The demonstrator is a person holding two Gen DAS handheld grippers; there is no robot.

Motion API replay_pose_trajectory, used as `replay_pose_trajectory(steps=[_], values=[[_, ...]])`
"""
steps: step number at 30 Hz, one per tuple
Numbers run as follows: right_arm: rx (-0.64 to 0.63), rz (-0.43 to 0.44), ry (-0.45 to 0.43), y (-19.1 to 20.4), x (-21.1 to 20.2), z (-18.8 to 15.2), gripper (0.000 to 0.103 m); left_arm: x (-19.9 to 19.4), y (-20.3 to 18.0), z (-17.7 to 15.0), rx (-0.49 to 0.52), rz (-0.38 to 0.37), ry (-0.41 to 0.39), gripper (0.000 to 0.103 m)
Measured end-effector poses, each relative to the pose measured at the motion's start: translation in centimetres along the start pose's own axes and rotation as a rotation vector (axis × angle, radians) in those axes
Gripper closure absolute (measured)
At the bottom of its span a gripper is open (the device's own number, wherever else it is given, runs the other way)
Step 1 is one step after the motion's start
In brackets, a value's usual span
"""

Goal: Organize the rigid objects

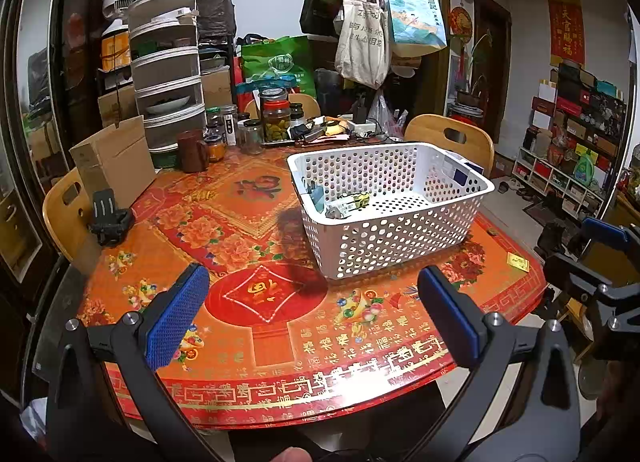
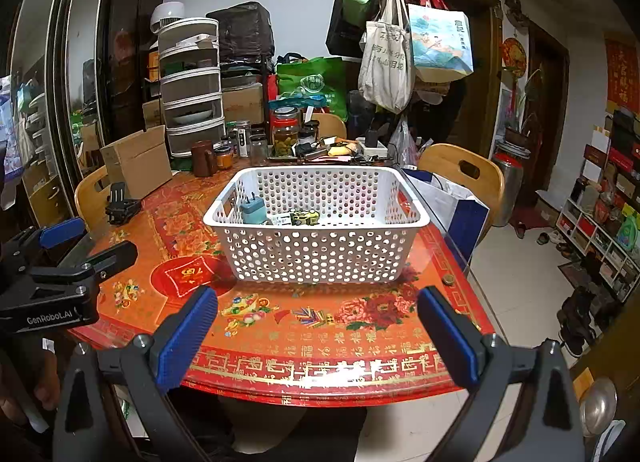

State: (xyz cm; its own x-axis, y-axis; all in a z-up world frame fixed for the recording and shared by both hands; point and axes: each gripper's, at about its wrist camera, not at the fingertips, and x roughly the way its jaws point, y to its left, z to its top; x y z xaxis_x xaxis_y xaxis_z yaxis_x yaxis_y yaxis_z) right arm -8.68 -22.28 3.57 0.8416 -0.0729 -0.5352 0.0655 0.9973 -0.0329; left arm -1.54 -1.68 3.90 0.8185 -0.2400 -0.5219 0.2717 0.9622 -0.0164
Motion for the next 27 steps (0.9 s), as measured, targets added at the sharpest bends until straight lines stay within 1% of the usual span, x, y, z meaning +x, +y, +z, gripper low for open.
replay_pose_trajectory(steps=[21, 27], values=[[0.005, 0.001, -0.003, -0.20, -0.06, 0.02, 0.003, -0.08, 0.24, -0.10, 0.014, -0.009, 0.002, 0.000], [0.004, 0.000, -0.003, -0.21, -0.07, 0.03, 0.003, -0.28, 0.73, -0.59, 0.025, -0.023, 0.006, 0.000]])
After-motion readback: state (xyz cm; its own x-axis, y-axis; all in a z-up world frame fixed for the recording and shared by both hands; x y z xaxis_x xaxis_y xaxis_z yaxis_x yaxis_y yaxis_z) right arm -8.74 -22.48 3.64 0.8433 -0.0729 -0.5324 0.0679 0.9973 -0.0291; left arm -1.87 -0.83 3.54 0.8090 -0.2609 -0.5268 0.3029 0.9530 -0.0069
